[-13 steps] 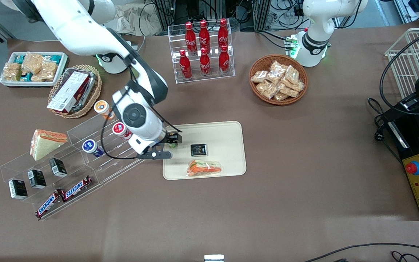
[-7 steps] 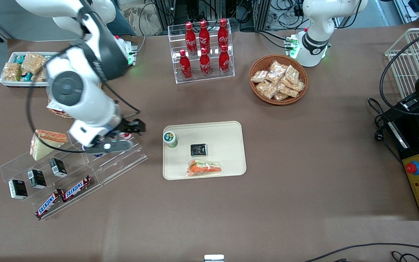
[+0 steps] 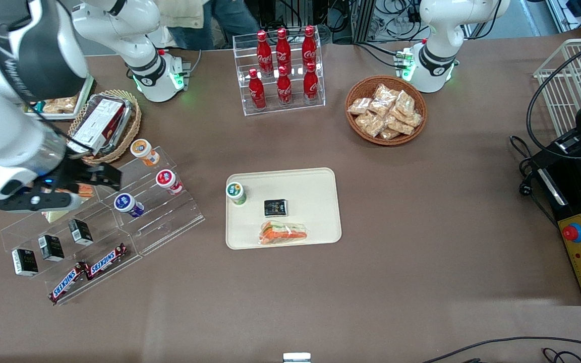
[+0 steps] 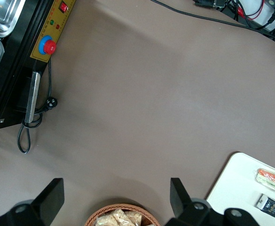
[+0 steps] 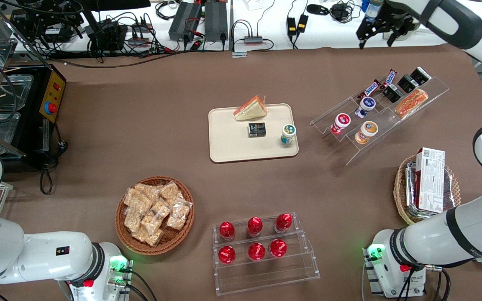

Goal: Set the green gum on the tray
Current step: 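Open the right gripper and raise it away from the tray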

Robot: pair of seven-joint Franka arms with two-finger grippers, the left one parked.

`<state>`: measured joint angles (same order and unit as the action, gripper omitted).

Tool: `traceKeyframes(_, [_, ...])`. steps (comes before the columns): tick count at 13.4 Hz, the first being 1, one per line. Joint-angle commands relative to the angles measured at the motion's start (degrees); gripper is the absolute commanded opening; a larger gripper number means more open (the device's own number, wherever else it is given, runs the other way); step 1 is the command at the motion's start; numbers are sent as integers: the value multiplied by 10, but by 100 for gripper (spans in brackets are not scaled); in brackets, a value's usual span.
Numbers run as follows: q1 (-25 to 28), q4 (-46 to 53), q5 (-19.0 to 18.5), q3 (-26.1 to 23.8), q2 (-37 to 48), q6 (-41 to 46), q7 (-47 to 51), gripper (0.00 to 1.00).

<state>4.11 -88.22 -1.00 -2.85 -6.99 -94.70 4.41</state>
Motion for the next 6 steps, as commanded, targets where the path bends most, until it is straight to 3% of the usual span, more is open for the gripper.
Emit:
traceKeyframes(1, [-39, -4, -2, -2, 9, 11, -88, 100])
traceKeyframes(6, [-50, -8, -2, 10, 11, 2, -102, 100])
